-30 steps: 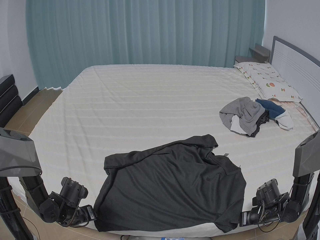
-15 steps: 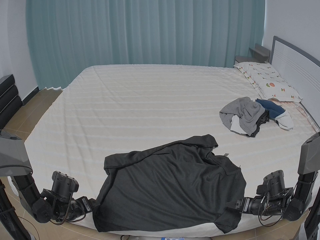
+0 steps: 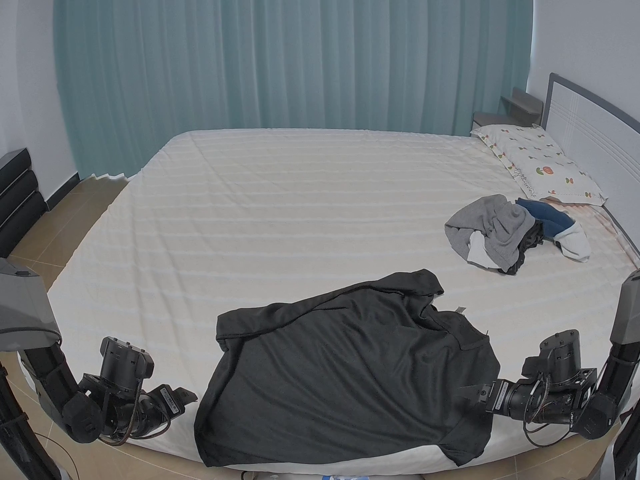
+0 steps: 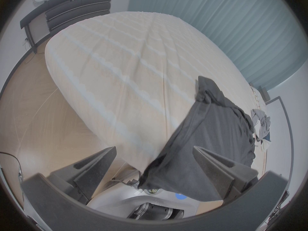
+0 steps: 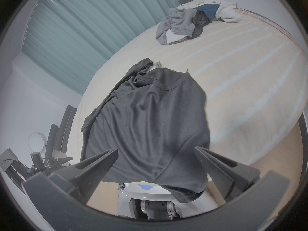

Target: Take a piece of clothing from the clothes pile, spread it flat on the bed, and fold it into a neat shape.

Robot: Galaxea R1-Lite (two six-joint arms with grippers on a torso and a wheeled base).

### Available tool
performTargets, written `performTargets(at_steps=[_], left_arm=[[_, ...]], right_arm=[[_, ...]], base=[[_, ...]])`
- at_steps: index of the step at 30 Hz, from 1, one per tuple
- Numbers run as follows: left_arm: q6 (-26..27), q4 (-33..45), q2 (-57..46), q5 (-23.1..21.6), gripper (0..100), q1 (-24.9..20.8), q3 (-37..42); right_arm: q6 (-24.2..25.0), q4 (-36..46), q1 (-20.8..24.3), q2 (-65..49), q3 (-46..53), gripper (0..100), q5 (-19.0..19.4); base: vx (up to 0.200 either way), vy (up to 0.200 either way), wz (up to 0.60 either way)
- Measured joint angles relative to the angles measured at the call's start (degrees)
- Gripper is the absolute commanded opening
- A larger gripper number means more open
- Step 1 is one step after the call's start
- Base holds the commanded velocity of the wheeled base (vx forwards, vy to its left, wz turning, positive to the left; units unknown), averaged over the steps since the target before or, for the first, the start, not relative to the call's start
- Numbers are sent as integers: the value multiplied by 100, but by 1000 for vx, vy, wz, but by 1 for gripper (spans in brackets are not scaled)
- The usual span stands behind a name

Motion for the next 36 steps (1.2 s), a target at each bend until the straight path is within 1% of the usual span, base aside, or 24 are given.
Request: performTargets(at_steps=[3,8,11,16,21,27,33,34,36], left_arm=[[-35,0,2,2,100,-38,-61],[-321,2,0,13,100,-171,-327],[-479,33,-2,24,100,-262,-668],[-573,189,33,41,100,-345,-1267],[-591,742,271,63,100,-372,-2200],[-595,1276,933,96,100,-388,-3429],[-594,1574,1596,137,100,-389,-4220],[-591,1607,1685,150,0,-394,-4323],[-591,1642,1820,228,0,-391,-4472]], right_arm=[[5,0,0,0,0,100,5],[10,2,-2,10,0,100,55],[54,-1,-2,11,-6,100,132],[169,-48,-2,16,-44,100,189],[210,-61,4,49,-72,100,202],[229,-72,9,123,-94,100,207],[238,-77,30,176,-105,100,208],[238,-77,33,182,-105,100,213],[238,-78,41,193,-111,100,211]], base=[[0,0,0],[0,0,0],[0,0,0],[0,0,0],[0,0,0],[0,0,0],[0,0,0],[0,0,0],[0,0,0]])
